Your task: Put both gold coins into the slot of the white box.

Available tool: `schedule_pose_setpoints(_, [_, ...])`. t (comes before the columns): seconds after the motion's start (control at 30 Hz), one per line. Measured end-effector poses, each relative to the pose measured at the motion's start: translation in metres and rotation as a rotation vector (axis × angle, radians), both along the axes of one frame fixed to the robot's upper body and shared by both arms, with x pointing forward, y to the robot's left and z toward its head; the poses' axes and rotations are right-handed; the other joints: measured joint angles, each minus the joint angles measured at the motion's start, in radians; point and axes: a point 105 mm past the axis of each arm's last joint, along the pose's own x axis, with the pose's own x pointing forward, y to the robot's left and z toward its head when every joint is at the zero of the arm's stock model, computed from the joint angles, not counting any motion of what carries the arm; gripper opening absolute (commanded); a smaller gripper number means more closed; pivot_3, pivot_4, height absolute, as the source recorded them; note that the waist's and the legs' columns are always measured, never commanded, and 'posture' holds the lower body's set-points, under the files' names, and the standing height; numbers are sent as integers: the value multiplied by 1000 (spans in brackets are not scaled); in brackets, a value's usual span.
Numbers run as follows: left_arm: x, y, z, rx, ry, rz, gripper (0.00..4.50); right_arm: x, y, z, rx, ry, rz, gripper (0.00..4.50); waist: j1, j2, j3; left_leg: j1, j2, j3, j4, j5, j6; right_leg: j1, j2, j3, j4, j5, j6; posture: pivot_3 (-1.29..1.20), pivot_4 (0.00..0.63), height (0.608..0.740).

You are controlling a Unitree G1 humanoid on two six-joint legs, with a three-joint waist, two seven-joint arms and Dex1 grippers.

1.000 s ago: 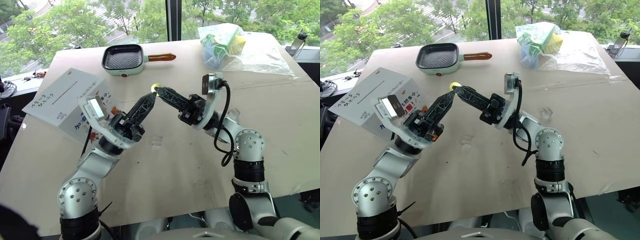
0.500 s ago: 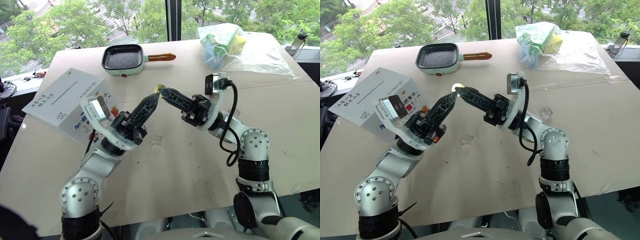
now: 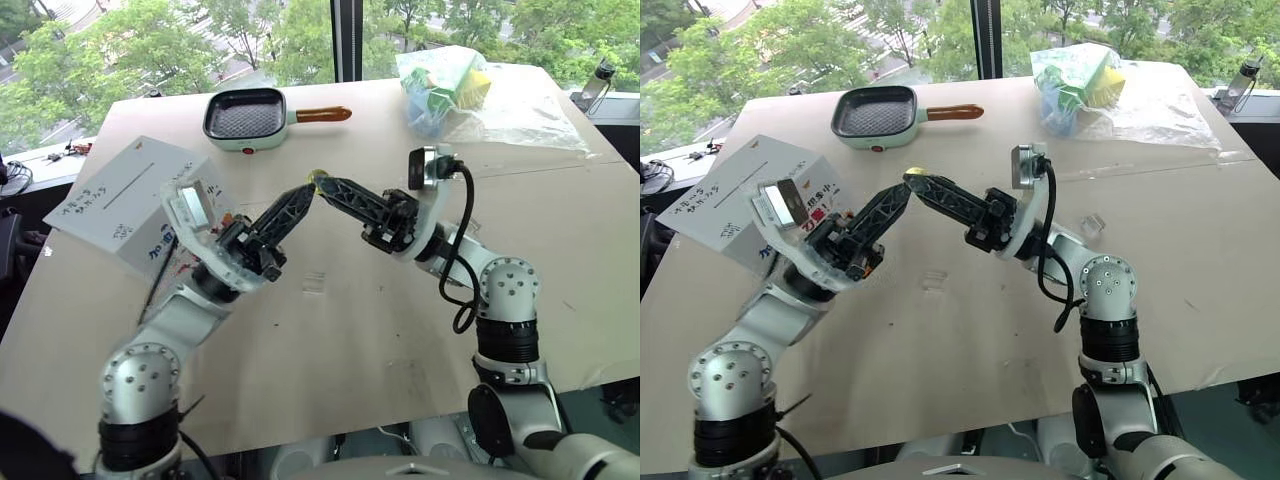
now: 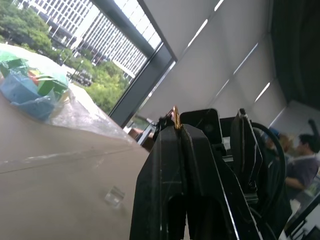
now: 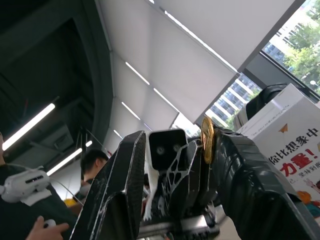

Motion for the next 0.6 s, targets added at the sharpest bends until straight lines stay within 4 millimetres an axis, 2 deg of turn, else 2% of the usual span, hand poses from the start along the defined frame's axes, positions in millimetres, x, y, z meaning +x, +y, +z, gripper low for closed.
schedule_pose_setpoints(0.07, [-2, 18, 18, 90, -50, 42, 0, 4, -6, -10, -79, -35, -31, 2127, 1, 1, 1, 0, 0, 0, 0, 0, 0, 0, 0, 0, 0, 0, 0, 0, 150, 721])
schedule_pose_setpoints(0.17, [0, 49, 32, 287, -42, 102, 0, 14, -19, -18, -204, -157, -102, 2127, 0, 2, 1, 0, 0, 1, -2, 0, 0, -1, 3, 0, -1, 0, 0, 0, 150, 721])
schedule_pose_setpoints(0.23, [2, 68, 43, 350, -39, 142, 0, 19, -23, -18, -273, -249, -129, 2127, -1, 2, 2, 0, 0, 1, -3, 0, 0, -1, 5, 1, -2, 0, 0, 0, 150, 721])
schedule_pose_setpoints(0.37, [5, 106, 60, 487, -25, 216, 0, 24, -22, -1, -323, -461, -174, 2127, -3, 2, 2, 0, 0, 1, -8, 0, 0, -3, 5, 1, -3, 0, 0, 0, 150, 721])
schedule_pose_setpoints(0.47, [11, 134, 61, 574, 11, 301, 0, 28, -18, 11, -350, -608, -227, 2127, -2, 2, 2, 0, 0, 1, -11, 1, -1, -7, 1, 2, -3, 0, 0, 0, 150, 721])
schedule_pose_setpoints(0.6, [18, 170, 60, 615, 31, 405, 0, 30, -14, 17, -356, -692, -272, 2127, -2, 2, 2, -3, 0, 2, -11, 1, -1, -9, -1, 0, -4, 0, 0, 0, 150, 721])
